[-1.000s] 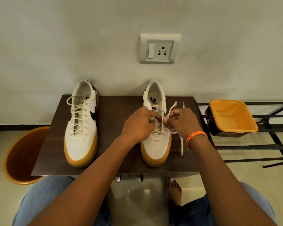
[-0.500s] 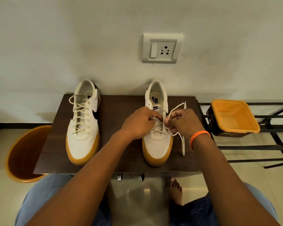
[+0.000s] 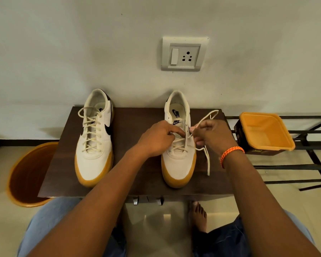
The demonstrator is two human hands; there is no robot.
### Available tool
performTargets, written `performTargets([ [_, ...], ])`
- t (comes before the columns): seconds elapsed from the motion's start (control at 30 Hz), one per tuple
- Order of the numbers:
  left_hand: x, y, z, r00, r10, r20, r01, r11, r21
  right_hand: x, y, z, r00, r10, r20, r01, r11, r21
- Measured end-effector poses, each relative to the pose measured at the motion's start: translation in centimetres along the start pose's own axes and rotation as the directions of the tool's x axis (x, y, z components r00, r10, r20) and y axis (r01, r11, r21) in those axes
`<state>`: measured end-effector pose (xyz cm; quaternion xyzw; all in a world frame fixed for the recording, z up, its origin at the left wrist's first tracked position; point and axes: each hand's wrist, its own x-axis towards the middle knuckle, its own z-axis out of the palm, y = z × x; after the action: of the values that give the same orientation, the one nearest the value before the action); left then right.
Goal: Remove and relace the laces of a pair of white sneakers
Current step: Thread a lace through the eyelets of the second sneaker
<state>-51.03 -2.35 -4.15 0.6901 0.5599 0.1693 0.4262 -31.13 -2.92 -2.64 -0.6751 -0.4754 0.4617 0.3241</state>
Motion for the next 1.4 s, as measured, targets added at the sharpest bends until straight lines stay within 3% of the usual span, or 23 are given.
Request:
performTargets([
  [0.07, 0.0, -0.1, 0.0, 1.0, 0.003, -0.001, -0.003, 1.0, -0.004, -0.2, 0.3, 0.7, 0.997, 0.039, 0.072, -0.032, 0.995, -0.091],
  [0.2, 0.0, 0.0, -0.1, 0.999, 0.022, 0.027, -0.021, 1.0, -0.022, 0.0, 0.2, 0.8, 0.999, -0.034, 0.004, 0.034, 0.995, -0.097],
  [0.43, -0.1, 0.0, -0.7, 0.998, 0.003, 0.055, 0.001, 0.998, -0.062, 0.4, -0.1, -0.6, 0.95, -0.149, -0.276, 0.172, 0.983, 0.06],
  [0.5, -0.2, 0.1, -0.6, 0.998, -0.001, 0.055, 0.005, 0.997, -0.071, 0.4, -0.1, -0.3, 0.969, -0.112, -0.221, 0.129, 0.99, 0.063],
  [0.63, -0.4, 0.2, -0.6, 0.999, 0.008, 0.041, -0.005, 0.997, -0.074, 0.2, 0.3, 0.6, 0.996, 0.053, 0.071, -0.048, 0.997, -0.065],
  [0.77, -0.3, 0.3, -0.7, 0.999, 0.016, 0.045, -0.013, 0.998, -0.065, -0.2, 0.0, 1.1, 1.0, -0.014, 0.008, 0.016, 0.99, -0.138],
  [1.1, -0.8, 1.0, -1.2, 0.999, -0.004, 0.035, 0.0, 0.993, 0.117, 0.5, 0.9, 0.8, 0.988, -0.018, -0.155, 0.018, 1.0, 0.0],
  [1.27, -0.8, 0.6, -1.3, 1.0, 0.019, 0.025, -0.02, 0.998, 0.054, 0.1, -0.2, 0.9, 0.984, -0.069, -0.164, 0.076, 0.997, 0.035],
  [1.4, -0.4, 0.0, -1.1, 0.982, 0.093, -0.165, -0.078, 0.992, 0.097, -0.6, -1.9, 0.5, 0.971, -0.157, -0.181, 0.188, 0.967, 0.17],
])
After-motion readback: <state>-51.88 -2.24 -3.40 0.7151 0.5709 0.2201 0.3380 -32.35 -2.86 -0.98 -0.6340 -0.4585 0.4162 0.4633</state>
